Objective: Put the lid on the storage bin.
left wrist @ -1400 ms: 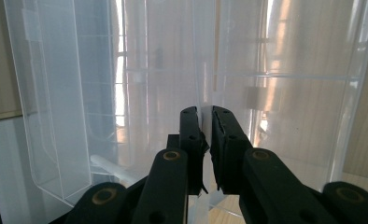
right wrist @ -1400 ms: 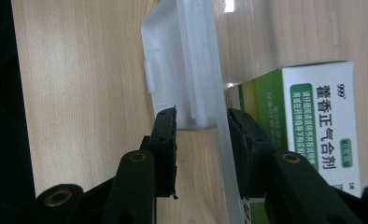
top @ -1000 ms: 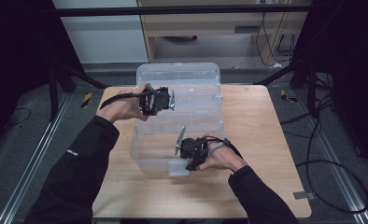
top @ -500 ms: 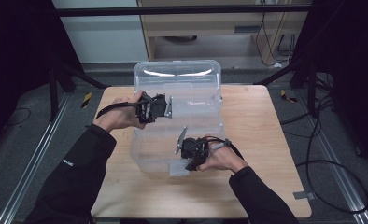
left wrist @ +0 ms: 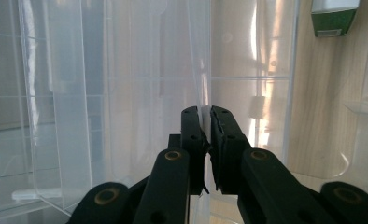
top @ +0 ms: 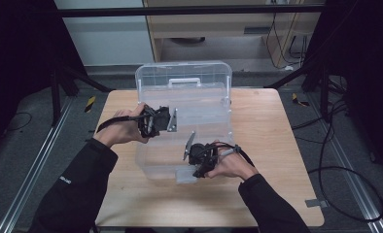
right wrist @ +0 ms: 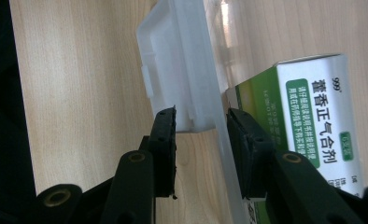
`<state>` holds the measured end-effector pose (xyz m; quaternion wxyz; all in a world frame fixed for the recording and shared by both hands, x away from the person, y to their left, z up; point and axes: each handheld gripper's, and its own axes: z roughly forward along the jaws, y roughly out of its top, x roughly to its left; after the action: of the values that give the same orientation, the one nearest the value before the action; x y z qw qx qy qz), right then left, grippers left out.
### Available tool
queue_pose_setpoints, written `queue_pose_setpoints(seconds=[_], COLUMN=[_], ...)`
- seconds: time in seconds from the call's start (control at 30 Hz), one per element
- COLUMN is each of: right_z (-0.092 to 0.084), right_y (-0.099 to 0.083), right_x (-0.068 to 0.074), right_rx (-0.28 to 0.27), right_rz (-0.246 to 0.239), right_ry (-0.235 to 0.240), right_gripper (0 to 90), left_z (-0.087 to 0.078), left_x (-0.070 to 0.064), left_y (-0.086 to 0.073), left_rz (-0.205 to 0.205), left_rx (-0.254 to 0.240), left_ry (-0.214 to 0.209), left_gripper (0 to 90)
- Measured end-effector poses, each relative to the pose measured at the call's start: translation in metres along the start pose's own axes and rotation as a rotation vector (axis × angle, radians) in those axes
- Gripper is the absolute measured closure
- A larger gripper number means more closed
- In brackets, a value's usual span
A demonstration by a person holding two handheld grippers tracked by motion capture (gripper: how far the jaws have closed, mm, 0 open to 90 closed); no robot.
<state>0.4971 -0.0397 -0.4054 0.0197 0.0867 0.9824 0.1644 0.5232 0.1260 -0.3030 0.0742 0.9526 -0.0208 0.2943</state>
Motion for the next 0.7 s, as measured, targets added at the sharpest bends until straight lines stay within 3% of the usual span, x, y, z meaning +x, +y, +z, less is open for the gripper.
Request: queue_pose_setpoints(seconds=[0.7], right_z=[-0.002], right_y=[-0.001], right_x=[0.002], right_rx=[-0.003], right_rz=[-0.019], right_ry=[-0.004], right_gripper=[62.9], left_z=[-0.006], left_x=[-0.02], left_y=[-0.002], left_rz=[-0.034], left_rx=[0.005], left_ry=[-0.007], left_gripper=[83.6])
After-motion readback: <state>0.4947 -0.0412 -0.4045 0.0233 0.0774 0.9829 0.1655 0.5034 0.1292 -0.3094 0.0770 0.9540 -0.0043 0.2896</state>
